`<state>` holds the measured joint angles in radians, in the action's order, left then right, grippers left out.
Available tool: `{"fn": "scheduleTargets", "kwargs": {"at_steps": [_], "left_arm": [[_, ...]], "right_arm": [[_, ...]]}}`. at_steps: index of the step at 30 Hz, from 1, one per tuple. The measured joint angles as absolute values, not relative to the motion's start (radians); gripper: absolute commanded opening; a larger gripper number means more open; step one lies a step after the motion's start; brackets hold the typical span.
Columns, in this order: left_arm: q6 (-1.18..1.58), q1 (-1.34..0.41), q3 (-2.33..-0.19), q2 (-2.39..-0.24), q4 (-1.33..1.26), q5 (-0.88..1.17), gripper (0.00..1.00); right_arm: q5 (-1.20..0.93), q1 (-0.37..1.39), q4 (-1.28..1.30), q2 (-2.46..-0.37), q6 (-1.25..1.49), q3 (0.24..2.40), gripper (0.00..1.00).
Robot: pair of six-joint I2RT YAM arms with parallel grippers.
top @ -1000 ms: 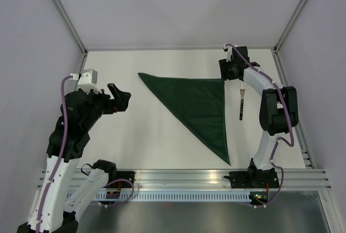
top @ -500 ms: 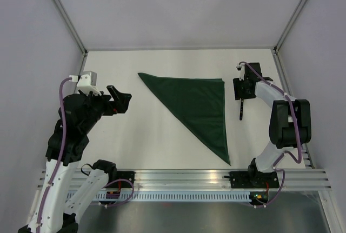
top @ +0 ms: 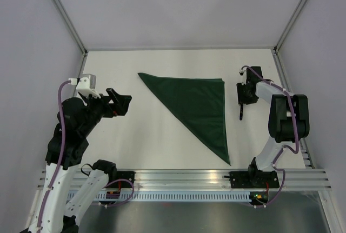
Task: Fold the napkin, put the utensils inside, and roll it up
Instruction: Grab a utensil with the right arm, then place the utensil onto the napkin
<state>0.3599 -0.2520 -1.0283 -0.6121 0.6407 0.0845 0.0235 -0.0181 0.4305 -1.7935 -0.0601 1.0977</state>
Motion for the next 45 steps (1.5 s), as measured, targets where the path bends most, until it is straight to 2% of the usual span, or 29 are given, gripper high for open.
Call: {"fn": "scheduleTargets", "kwargs": {"at_steps": [7, 10, 11, 13, 22, 27, 35, 40, 45], "left_arm": [[0.36, -0.252, -1.026, -0.612, 0.64, 0.086, 1.0], [0.36, -0.252, -1.024, -0.612, 0.64, 0.086, 1.0], [0.36, -0.252, -1.023, -0.612, 0.64, 0.086, 1.0], [0.36, -0.252, -1.023, -0.612, 0.64, 0.086, 1.0], [0.36, -0.252, -1.023, -0.619, 0.64, 0.085, 1.0], [0.36, -0.252, -1.023, -0.642, 0.639, 0.084, 1.0], [0.36, -0.252, -1.028, -0.661, 0.64, 0.083, 1.0], [0.36, -0.252, -1.042, -0.661, 0.64, 0.081, 1.0], [0.361, -0.252, -1.051, -0.661, 0.641, 0.081, 1.0]], "right_arm": [[0.003, -0.048, 0.419, -1.807, -0.06, 1.102, 0.28], [-0.013, -0.049, 0.418, -1.817, -0.07, 1.113, 0.14], [-0.017, -0.049, 0.418, -1.821, -0.074, 1.118, 0.06], [-0.026, -0.049, 0.419, -1.829, -0.081, 1.128, 0.0], [-0.077, -0.048, 0.472, -1.824, -0.104, 1.154, 0.0], [-0.118, -0.009, 0.548, -1.743, -0.112, 1.21, 0.0], [-0.151, 0.284, 0.577, -1.686, -0.1, 1.306, 0.0], [-0.157, 0.479, 0.608, -1.748, -0.088, 1.344, 0.0], [-0.159, 0.59, 0.614, -1.834, -0.073, 1.379, 0.0]]}}
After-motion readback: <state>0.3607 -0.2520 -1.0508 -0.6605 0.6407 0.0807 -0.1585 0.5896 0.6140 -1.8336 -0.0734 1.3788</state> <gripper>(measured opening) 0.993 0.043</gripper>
